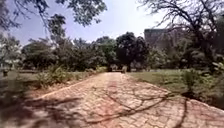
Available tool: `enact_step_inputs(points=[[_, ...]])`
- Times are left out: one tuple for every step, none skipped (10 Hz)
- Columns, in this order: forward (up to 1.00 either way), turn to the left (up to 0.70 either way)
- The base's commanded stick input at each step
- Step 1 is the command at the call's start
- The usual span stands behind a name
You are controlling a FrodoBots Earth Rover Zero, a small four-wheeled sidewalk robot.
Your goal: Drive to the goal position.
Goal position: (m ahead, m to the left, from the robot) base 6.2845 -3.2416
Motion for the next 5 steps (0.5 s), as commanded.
enact_step_inputs(points=[[0.70, 0.00], [0.70, 0.00], [0.70, 0.00], [0.70, 0.00], [0.70, 0.00]])
